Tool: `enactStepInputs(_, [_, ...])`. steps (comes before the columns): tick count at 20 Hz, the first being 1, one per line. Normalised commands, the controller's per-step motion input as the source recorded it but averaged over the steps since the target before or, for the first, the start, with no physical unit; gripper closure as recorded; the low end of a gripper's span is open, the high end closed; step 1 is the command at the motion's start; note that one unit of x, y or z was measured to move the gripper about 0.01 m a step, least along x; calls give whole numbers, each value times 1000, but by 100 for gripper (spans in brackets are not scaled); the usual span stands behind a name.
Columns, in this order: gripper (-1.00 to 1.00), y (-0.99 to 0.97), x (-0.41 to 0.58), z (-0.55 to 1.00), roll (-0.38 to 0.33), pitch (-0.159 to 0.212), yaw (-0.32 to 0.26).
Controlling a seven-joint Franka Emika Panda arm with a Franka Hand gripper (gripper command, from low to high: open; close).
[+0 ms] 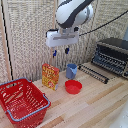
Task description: Extend the gripper towards the oven tray handle. Grasp the handle and carefully pull the tray out of the oven. Move the gripper above the red bowl. Grab the red bowl gently. Lift the bowl and place it onto the oven tray.
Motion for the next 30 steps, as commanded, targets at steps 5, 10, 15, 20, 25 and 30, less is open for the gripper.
enactStepInputs(5, [-100, 103, 5, 82, -290, 0, 94])
enactStepInputs(10, [-100, -41, -7, 89, -344, 0, 149])
enactStepInputs(15, [-100, -79, 0, 87, -338, 0, 138])
enactStepInputs(20, [-100, -114, 0, 64, -341, 6, 107])
enactStepInputs(25, [-100, -144, 0, 15, -342, 12, 95])
enactStepInputs(30, [-100, -194, 0, -87, -327, 11, 81])
